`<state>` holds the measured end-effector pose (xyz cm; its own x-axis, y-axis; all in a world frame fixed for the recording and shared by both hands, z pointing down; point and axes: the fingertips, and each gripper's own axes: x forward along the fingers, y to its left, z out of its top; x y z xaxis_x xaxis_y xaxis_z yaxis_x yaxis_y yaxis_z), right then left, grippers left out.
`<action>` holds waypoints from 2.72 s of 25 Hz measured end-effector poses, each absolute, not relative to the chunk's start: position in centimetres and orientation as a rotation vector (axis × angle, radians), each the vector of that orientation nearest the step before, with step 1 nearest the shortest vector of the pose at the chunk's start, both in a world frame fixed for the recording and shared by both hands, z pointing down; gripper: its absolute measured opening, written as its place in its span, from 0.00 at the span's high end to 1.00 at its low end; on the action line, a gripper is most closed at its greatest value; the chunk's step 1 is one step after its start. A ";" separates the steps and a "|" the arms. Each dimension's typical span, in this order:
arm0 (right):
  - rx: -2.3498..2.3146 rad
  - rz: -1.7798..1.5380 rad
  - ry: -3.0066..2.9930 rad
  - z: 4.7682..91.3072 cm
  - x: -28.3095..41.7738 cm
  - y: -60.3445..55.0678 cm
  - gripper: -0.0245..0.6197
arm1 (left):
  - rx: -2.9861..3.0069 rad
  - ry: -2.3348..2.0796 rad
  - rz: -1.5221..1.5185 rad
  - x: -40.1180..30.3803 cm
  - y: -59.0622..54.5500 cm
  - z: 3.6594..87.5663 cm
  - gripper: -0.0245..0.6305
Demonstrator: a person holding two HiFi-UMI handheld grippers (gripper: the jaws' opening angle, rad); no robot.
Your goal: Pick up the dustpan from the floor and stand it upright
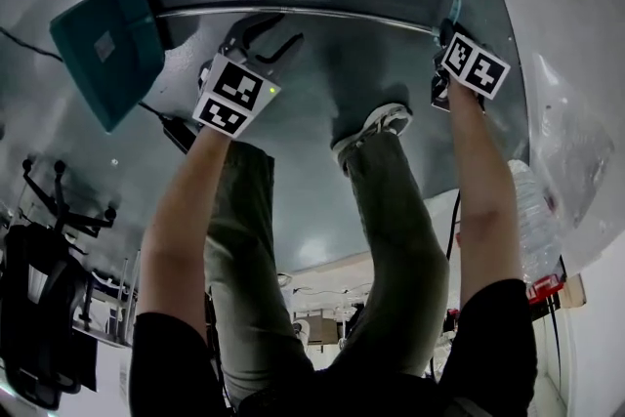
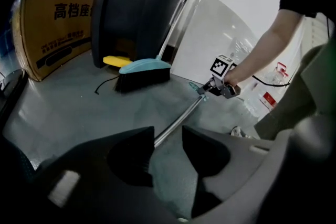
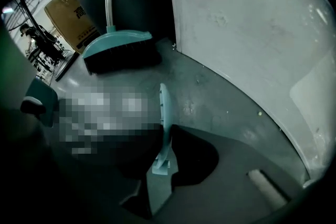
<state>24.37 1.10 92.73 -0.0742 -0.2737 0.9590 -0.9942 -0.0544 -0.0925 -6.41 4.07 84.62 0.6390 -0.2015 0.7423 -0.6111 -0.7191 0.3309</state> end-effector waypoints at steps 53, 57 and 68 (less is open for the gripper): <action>1.707 0.295 -1.397 37.9 37.3 -2.5 0.85 | 2.602 -0.412 0.519 7.7 -1.9 43.3 0.88; 1.664 0.180 -1.430 34.9 36.5 -3.8 0.85 | 2.628 -0.437 0.481 7.9 -2.0 41.0 0.88; 1.607 -0.008 -1.507 29.8 33.3 -6.5 0.84 | 2.647 -0.525 0.387 7.0 -3.8 35.5 0.88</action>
<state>33.27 -6.46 29.76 0.2553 -0.7969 0.5475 -0.7913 0.1532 0.5919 6.98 -3.79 35.46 0.8904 -0.3009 0.3414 -0.4154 -0.8439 0.3396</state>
